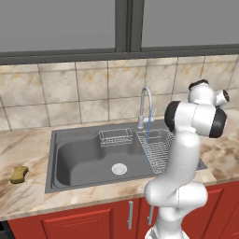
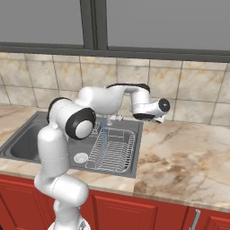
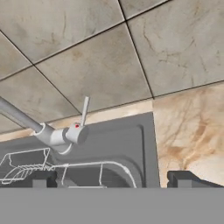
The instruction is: Soak the sponge with water for a few seconds and then drop it inside the sink.
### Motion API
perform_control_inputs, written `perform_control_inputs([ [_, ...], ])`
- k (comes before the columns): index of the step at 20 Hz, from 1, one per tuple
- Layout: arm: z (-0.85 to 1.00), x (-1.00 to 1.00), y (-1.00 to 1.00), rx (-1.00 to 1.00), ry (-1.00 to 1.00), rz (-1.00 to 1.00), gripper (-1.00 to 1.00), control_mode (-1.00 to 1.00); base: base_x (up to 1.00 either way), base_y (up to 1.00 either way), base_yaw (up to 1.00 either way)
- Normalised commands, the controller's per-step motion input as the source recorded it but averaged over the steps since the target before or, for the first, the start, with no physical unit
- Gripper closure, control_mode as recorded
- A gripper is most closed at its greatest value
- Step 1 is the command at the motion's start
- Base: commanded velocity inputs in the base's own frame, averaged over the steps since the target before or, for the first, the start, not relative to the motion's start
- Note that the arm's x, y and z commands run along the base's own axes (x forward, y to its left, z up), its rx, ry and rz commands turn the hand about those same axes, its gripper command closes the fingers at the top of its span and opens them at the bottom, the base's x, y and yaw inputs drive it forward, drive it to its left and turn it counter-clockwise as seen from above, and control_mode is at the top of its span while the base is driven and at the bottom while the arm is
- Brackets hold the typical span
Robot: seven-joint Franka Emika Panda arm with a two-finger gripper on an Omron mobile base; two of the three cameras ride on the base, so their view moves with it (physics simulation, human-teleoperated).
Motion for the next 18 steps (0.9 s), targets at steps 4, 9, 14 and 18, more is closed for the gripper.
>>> perform_control_inputs([
  [4, 0.01, -0.57, 0.0, 0.0, 0.03, 0.0, -1.0, -1.0, 0.0, 0.0, 0.0],
  [9, 0.0, -0.73, 0.0, 0.0, -0.09, 0.0, -1.0, -1.0, 0.0, 0.0, 0.0],
  [14, 0.07, -0.7, 0.0, 0.0, -0.04, 0.0, -1.0, -1.0, 0.0, 0.0, 0.0],
  [18, 0.14, -0.54, 0.0, 0.0, 0.01, 0.0, -1.0, -1.0, 0.0, 0.0, 0.0],
])
